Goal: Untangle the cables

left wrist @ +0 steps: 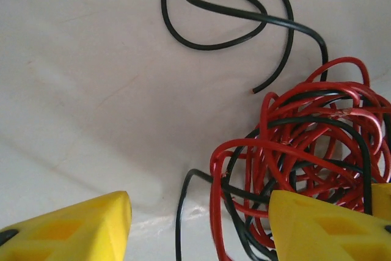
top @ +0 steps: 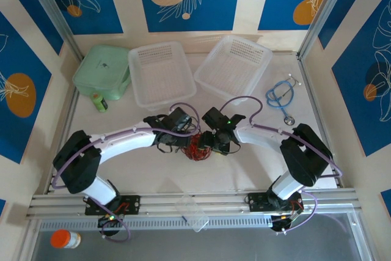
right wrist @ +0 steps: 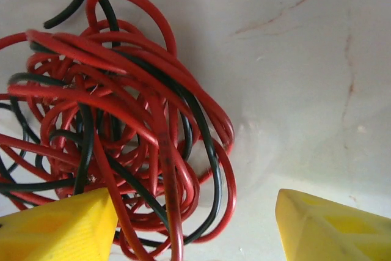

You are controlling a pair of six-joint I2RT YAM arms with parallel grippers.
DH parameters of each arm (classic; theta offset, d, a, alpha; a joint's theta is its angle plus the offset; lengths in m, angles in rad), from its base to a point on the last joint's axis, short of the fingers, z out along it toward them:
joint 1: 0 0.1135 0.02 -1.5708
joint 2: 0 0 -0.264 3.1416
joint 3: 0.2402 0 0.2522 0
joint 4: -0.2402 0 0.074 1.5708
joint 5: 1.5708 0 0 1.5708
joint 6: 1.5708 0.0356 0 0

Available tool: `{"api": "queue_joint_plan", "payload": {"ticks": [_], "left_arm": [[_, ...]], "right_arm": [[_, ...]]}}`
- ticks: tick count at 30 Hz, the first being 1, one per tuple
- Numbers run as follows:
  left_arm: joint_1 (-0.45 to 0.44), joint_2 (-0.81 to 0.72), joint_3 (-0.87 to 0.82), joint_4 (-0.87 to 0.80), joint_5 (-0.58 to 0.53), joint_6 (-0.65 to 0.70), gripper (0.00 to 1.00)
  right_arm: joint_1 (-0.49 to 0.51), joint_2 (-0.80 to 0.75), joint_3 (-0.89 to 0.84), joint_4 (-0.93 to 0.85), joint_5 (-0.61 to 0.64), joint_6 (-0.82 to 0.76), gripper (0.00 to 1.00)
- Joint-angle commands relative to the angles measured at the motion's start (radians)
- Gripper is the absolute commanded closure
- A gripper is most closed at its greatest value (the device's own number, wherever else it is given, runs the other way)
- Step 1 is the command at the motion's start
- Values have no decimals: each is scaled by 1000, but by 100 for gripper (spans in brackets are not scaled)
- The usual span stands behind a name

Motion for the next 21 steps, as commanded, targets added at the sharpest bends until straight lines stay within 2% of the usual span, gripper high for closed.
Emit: {"api": "queue_joint_plan", "payload": {"ticks": [1, 4, 6, 8, 10, 11, 13, 14, 17, 21], "left_arm": [[10, 34, -38, 85, 59, -32, 39], [10, 65, -74, 142, 116, -55, 39], [9, 82, -96, 174, 145, -69, 39], [9, 91, -115, 200, 163, -79, 39], [9, 97, -131, 215, 177, -81, 40], [9, 98, -135, 217, 177, -80, 44], [9, 95, -143, 206, 169, -75, 59], [10, 91, -145, 194, 157, -74, 66], [10, 68, -147, 148, 111, -62, 83], [9, 27, -138, 67, 29, -54, 96]], "right_arm": [[10, 21, 9, 35, 13, 36, 31], [12, 33, -27, 80, 0, 55, 34], [13, 39, -47, 101, -6, 64, 41], [12, 42, -59, 113, -8, 67, 54], [8, 43, -68, 111, -1, 66, 74], [4, 40, -72, 108, 3, 66, 81], [-6, 31, -80, 94, 11, 65, 97], [-11, 23, -83, 85, 16, 64, 100], [-31, -23, -102, 49, 37, 57, 100], [-57, -104, -118, -37, 69, 39, 100]]}}
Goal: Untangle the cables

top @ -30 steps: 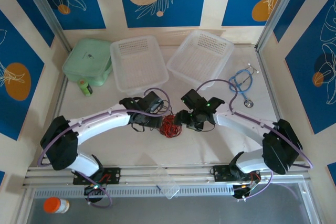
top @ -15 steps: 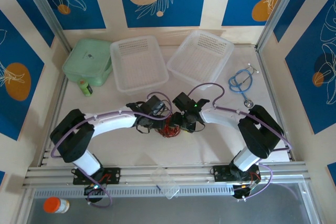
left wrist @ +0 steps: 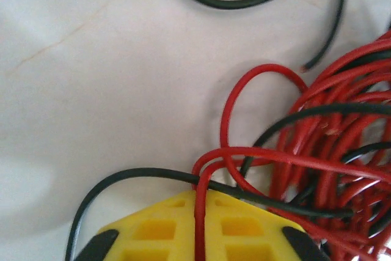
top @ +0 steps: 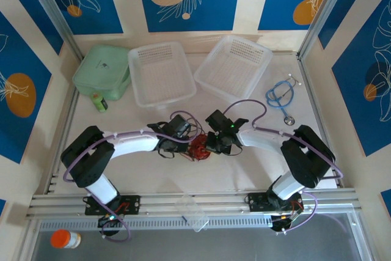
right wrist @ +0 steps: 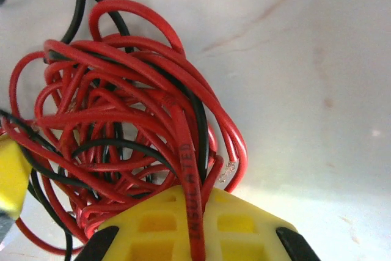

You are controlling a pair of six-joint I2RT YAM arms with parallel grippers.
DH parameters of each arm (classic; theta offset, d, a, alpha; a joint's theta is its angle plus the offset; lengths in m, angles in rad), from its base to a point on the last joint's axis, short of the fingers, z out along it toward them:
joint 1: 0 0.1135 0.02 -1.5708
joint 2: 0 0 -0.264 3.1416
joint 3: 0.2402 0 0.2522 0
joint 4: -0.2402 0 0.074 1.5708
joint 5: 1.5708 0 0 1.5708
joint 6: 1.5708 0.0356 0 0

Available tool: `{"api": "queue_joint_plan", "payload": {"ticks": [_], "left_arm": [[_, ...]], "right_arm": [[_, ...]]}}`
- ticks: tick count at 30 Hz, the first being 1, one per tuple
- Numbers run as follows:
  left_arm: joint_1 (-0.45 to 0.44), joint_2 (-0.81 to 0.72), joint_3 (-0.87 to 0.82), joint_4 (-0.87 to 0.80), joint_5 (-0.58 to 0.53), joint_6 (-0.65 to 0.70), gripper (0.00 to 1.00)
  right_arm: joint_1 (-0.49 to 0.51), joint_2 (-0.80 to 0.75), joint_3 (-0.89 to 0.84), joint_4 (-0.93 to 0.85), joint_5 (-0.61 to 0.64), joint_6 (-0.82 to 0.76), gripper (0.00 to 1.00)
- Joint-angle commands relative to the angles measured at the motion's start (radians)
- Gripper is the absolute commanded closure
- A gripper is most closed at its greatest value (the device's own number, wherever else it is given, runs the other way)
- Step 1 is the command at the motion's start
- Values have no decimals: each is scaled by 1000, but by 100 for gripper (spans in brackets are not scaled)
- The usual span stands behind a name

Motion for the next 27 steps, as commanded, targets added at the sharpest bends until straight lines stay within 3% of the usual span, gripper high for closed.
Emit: {"api": "queue_joint_plan", "payload": {"ticks": [1, 6, 13, 15, 19, 21, 24, 27], "left_arm": [[4, -44, -8, -136, -92, 16, 97], [4, -95, 11, -195, -140, 28, 97], [4, -149, 30, -246, -157, 62, 92], [2, -175, 31, -270, -166, 74, 84], [-4, -257, 47, -331, -185, 110, 47], [-11, -297, 65, -366, -195, 128, 35], [-23, -339, 101, -406, -188, 159, 29], [-37, -324, 140, -403, -100, 203, 30]], "right_arm": [[-27, -70, -24, -156, 62, -21, 100], [-63, -83, -6, -276, 2, -101, 100], [-54, -66, 45, -332, -54, -158, 67], [-54, -84, 57, -340, -69, -162, 58], [-48, -132, 77, -373, -76, -169, 43], [-47, -152, 80, -376, -78, -164, 42], [-45, -171, 71, -349, -73, -135, 42], [-45, -185, 44, -244, -86, -94, 42]]}}
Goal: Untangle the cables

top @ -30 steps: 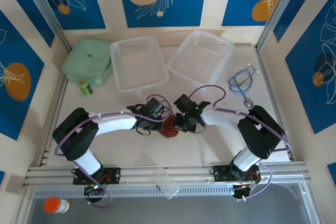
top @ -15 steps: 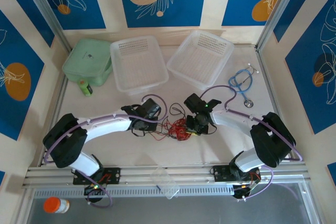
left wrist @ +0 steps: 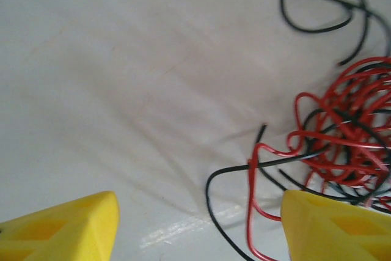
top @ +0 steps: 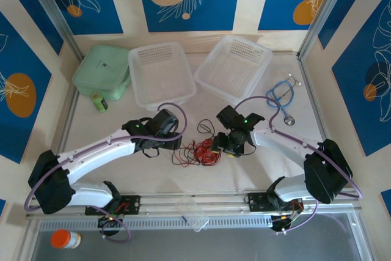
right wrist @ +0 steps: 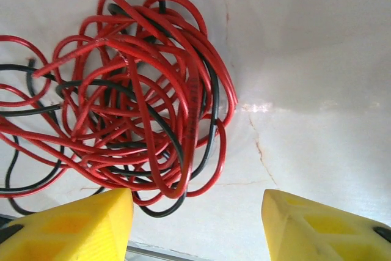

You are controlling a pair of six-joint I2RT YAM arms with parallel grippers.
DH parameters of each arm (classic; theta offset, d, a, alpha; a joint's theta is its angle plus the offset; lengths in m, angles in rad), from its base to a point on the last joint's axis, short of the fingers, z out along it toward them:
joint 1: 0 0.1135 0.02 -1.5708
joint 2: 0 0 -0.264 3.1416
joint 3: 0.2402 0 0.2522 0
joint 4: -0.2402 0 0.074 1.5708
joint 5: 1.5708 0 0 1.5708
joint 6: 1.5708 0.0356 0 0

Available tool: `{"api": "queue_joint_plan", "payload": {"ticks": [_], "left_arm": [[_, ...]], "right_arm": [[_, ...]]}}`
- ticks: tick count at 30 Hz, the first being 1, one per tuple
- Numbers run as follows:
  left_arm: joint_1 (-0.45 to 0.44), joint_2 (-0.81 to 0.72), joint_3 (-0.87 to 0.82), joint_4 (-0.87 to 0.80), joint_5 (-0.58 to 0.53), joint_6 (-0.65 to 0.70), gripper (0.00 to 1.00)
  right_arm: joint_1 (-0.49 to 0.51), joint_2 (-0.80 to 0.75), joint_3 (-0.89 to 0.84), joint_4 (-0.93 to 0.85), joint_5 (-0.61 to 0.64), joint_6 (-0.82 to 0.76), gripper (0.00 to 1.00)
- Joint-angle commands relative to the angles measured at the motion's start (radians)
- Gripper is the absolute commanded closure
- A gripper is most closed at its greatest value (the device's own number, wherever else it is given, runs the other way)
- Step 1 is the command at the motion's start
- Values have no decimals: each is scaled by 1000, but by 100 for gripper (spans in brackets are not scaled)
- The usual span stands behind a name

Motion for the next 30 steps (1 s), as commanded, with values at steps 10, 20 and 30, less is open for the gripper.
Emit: {"api": "queue_joint_plan", "payload": {"ticks": [10, 20, 30], "left_arm": [[-89, 272, 97, 70, 142, -63, 18], [-90, 410, 88, 202, 220, -160, 30], [-88, 423, -14, 413, 315, -241, 87]], "right_arm": [[9, 53, -79, 215, 22, 232, 35], [16, 104, -181, 296, 55, 337, 41], [12, 53, -216, 287, 79, 308, 100]]}}
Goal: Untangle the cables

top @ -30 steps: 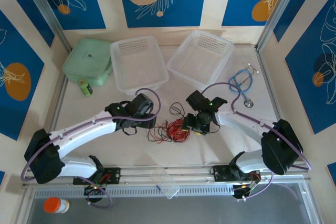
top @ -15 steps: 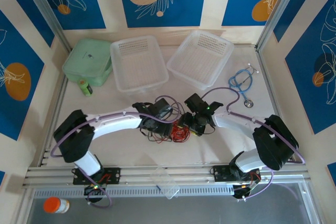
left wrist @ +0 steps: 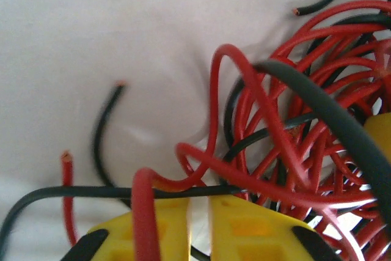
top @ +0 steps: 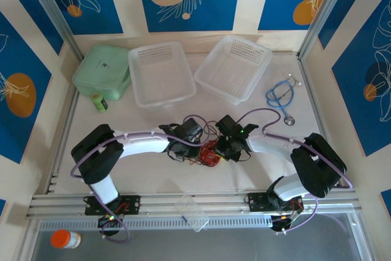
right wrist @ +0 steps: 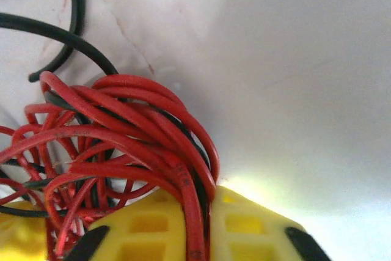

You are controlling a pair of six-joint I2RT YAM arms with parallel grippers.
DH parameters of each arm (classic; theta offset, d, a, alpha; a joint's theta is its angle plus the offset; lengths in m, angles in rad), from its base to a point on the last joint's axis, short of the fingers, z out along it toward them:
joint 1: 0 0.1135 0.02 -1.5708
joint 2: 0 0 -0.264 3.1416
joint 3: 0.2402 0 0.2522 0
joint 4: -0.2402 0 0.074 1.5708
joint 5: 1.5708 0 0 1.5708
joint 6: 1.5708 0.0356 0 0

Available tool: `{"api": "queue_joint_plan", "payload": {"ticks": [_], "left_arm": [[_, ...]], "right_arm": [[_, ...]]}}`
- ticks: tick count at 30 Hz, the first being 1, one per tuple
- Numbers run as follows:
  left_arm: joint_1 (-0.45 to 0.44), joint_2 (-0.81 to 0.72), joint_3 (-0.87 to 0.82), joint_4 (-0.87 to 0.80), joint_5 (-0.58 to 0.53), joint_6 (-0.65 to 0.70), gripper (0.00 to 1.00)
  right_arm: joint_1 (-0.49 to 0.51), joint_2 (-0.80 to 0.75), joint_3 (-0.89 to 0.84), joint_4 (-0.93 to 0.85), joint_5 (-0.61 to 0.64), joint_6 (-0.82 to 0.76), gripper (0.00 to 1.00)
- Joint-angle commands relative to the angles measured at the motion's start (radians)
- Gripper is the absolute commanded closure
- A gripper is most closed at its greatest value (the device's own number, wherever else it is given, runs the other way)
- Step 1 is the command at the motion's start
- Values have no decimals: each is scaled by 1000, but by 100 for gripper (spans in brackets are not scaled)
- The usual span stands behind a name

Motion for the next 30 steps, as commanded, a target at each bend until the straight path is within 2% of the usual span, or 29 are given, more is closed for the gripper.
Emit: {"api": "queue_joint_plan", "payload": {"ticks": [1, 6, 12, 15, 19, 24, 30], "left_arm": [[1, -6, -15, 52, 19, -26, 88], [31, -127, -15, -64, -103, 23, 87], [97, -311, -7, -202, -192, 105, 76], [101, -362, 23, -259, -206, 165, 66], [101, -361, 45, -265, -162, 198, 55], [101, -316, 19, -149, -95, 202, 47], [101, -320, -14, 32, 48, 296, 30]], "right_arm": [[0, -28, -33, -4, 25, -33, 100], [-16, -135, -63, 55, -9, -136, 100], [-33, -280, -173, 307, -71, -278, 100], [-41, -329, -197, 369, -88, -366, 100], [-67, -370, -240, 464, -150, -444, 100], [-108, -380, -307, 616, -255, -479, 100], [-149, -376, -303, 616, -375, -595, 100]]}}
